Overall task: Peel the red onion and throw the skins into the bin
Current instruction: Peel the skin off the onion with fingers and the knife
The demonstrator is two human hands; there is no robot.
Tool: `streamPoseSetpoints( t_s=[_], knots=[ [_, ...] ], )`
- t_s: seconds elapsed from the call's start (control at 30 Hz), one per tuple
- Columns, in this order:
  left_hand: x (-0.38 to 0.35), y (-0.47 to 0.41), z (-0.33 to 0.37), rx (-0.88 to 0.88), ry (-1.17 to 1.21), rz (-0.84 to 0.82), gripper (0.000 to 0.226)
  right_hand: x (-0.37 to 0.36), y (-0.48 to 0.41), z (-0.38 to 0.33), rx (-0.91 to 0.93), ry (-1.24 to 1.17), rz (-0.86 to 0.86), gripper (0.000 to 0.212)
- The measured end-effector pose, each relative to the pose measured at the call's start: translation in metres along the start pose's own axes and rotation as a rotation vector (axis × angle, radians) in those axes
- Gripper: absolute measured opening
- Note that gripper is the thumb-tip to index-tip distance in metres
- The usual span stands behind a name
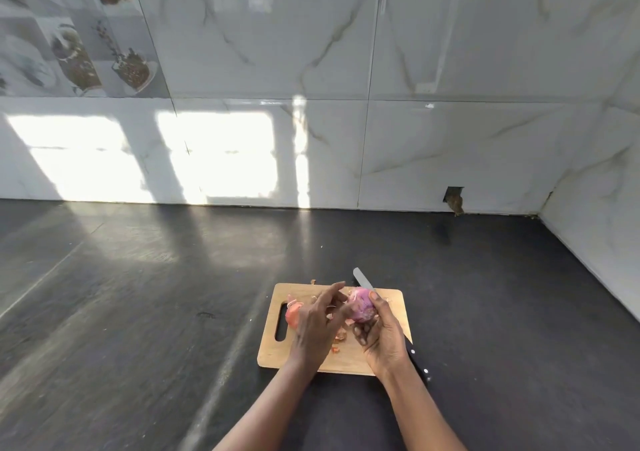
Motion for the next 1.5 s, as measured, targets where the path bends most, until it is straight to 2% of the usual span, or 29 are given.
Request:
streamPoseSetpoints(
  t_s=[0.03, 0.13, 0.27, 0.37, 0.53, 0.63, 0.77, 0.83, 0.97, 1.1, 1.2, 1.27, 1.4, 1.5],
  knots=[
    [-0.001, 0.000, -0.001, -0.038, -0.019, -0.003, 0.044, -0.001, 0.000, 0.000, -0.002, -0.014, -0.008, 0.014],
    [-0.004, 0.001, -0.006, -0.087, -0.036, 0.049, 0.031, -0.002, -0.002, 0.002, 0.017, -0.039, -0.040, 0.013],
    [-0.002, 0.001, -0.005, -0.052, -0.026, 0.134, 0.013, 0.001, -0.003, 0.004, 0.016, -0.019, -0.026, 0.018],
    [-0.002, -0.002, -0.004, -0.036, -0.067, 0.139, 0.007, 0.003, -0.001, 0.005, 0.019, 0.011, -0.016, 0.024],
    [-0.002, -0.003, -0.005, 0.034, -0.108, 0.123, 0.007, 0.005, 0.000, 0.007, -0.031, 0.015, -0.008, 0.022],
    [-0.003, -0.004, -0.006, 0.079, -0.087, 0.110, 0.014, 0.004, -0.001, 0.005, -0.032, 0.065, -0.024, 0.021],
    [0.001, -0.008, -0.011, 0.264, -0.062, 0.155, 0.012, 0.005, -0.003, 0.006, -0.035, 0.064, -0.064, 0.045],
    [0.006, -0.011, -0.013, 0.353, -0.071, 0.159, 0.012, 0.009, -0.004, 0.006, -0.046, 0.020, -0.081, 0.049],
    [0.011, -0.013, -0.015, 0.348, -0.149, 0.052, 0.019, 0.013, -0.005, 0.004, -0.067, 0.004, -0.081, 0.055],
    [0.010, -0.009, -0.015, 0.345, -0.145, 0.009, 0.022, 0.006, -0.006, 0.002, -0.143, 0.002, -0.030, 0.041],
    [0.009, -0.010, -0.013, 0.342, -0.153, -0.034, 0.027, 0.001, -0.007, -0.002, -0.192, -0.027, -0.029, 0.047],
    [0.009, -0.011, -0.014, 0.353, -0.149, -0.024, 0.031, -0.002, -0.006, -0.005, -0.218, -0.004, -0.019, 0.047],
    [0.010, -0.013, -0.015, 0.360, -0.114, 0.017, 0.026, -0.010, -0.005, -0.011, -0.213, -0.008, -0.009, 0.031],
    [0.011, -0.015, -0.014, 0.371, -0.113, 0.035, 0.024, -0.014, -0.004, -0.013, -0.249, -0.064, 0.004, 0.031]
  ],
)
Point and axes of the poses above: each hand's wrist, its own y-axis away from the middle knuckle, its own x-axis out of the back of the hand, z = x × y, the point moved 2 cm from there along -y, towards the middle knuckle, and after that the axes turned 3 degrees about y, right-handed, at the moved point
